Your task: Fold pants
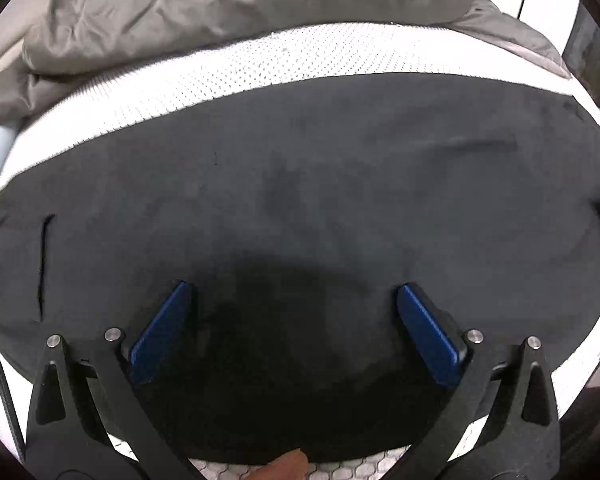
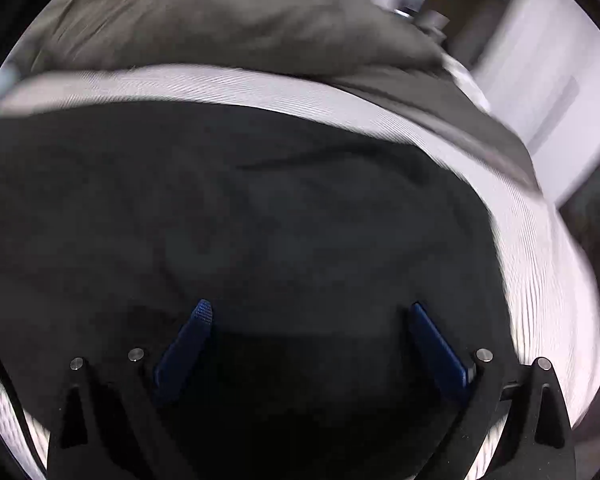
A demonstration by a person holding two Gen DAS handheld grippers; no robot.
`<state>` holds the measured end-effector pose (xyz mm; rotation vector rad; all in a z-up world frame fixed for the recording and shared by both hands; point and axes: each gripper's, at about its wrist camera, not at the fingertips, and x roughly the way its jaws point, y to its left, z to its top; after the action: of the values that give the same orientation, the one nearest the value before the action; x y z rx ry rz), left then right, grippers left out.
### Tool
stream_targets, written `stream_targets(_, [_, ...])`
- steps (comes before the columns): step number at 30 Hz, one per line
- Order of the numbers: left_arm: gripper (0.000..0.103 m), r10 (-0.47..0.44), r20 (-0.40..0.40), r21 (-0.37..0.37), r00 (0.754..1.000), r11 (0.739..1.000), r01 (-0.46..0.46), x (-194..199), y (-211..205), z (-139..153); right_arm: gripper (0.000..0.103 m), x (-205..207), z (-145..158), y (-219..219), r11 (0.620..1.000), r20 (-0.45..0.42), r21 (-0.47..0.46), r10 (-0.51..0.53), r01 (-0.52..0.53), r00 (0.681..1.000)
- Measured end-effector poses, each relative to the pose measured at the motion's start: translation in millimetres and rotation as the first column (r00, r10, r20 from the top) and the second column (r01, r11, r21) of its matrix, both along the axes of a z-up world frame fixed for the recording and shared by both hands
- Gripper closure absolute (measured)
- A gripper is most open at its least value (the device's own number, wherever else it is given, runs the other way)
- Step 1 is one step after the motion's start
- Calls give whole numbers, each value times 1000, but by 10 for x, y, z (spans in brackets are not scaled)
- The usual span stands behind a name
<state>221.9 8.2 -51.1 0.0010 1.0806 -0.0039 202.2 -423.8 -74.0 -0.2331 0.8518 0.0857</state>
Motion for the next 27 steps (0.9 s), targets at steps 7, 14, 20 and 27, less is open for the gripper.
stream_targets(7, [0, 2, 49, -35, 999, 999, -1, -15, -76, 144, 0, -640, 367, -947, 896, 54, 410, -212, 172, 976])
stream_targets(14, [0, -160, 64, -59, 985, 985, 164, -225, -659, 162, 1, -502, -28, -1438, 669, -74, 705, -260, 235, 963])
stream_targets(20, [0, -184, 45, -1, 982, 983, 185, -157, -890, 21, 20, -60, -27, -1458, 596, -73, 770, -275, 230, 959])
stream_targets(27, [0, -154, 47, -41, 987, 987, 156, -192, -825, 49, 87, 176, 382, -949, 712, 4, 676, -258, 188, 966])
